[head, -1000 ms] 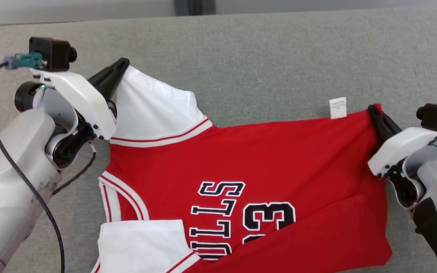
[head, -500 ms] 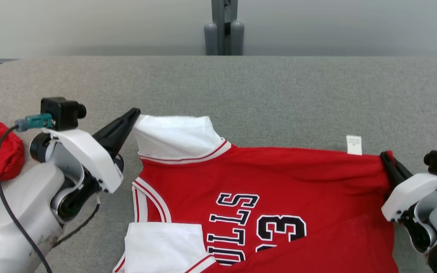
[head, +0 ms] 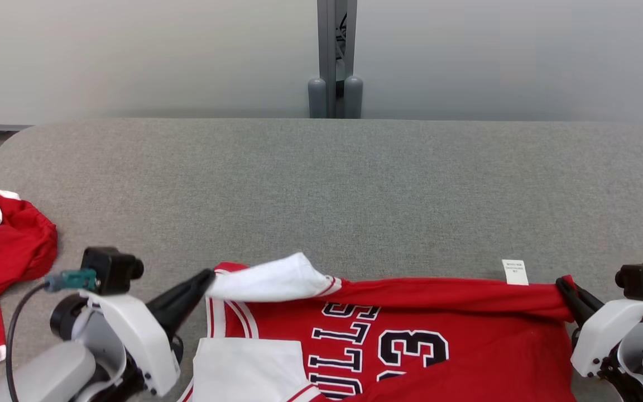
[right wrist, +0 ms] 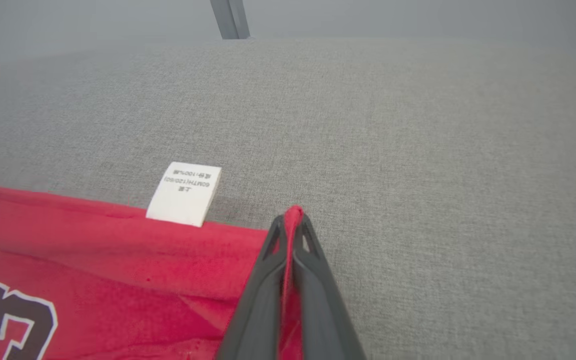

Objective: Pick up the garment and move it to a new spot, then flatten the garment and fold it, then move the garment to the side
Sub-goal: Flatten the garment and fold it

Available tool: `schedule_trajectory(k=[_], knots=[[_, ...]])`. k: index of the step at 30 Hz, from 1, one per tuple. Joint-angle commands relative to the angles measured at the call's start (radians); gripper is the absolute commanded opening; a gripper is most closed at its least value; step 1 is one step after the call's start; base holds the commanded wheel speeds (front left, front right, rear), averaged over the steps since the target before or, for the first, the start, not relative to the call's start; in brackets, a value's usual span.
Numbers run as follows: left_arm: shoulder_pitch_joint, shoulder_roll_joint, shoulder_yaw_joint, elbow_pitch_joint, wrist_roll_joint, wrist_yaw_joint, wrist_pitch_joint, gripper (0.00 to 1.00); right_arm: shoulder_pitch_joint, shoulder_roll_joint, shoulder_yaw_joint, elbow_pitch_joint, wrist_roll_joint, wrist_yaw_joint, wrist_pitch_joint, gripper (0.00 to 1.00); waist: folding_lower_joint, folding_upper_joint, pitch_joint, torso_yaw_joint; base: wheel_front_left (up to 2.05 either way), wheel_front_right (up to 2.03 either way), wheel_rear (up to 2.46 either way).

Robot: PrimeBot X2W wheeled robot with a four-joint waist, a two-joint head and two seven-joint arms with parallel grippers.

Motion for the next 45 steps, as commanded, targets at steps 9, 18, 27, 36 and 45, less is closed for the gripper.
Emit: schedule_trajectory(k=[9,18,27,36,45], knots=[[0.113,0.100,-0.052,-0.207,-0.039,0.022,0.070,0.00,0.044,-0.066,0.060,-0.065,0.044,0.000,0.062,0.00,0.0000,0.0000,-0.022,-0.001,0.00,0.00,0.00],[0.152,0.169,-0.101,-0.339,-0.085,0.008,0.173,0.00,0.057,-0.106,0.100,-0.124,0.082,0.000,0.107,0.00,0.0000,0.0000,-0.028,0.009,0.00,0.00,0.00],[0.161,0.195,-0.129,-0.380,-0.115,0.010,0.248,0.00,0.070,-0.146,0.131,-0.186,0.142,0.000,0.174,0.43,0.0000,0.0000,-0.026,0.011,0.00,0.00,0.00],[0.155,0.190,-0.169,-0.340,-0.086,0.034,0.305,1.00,0.083,-0.186,0.118,-0.204,0.219,0.000,0.266,1.00,0.0000,0.0000,-0.025,0.004,0.00,0.00,0.00],[0.128,0.190,-0.145,-0.291,-0.034,0.097,0.272,1.00,0.081,-0.249,0.052,-0.161,0.247,0.000,0.327,1.00,0.0000,0.0000,-0.034,-0.009,0.00,0.00,0.00]])
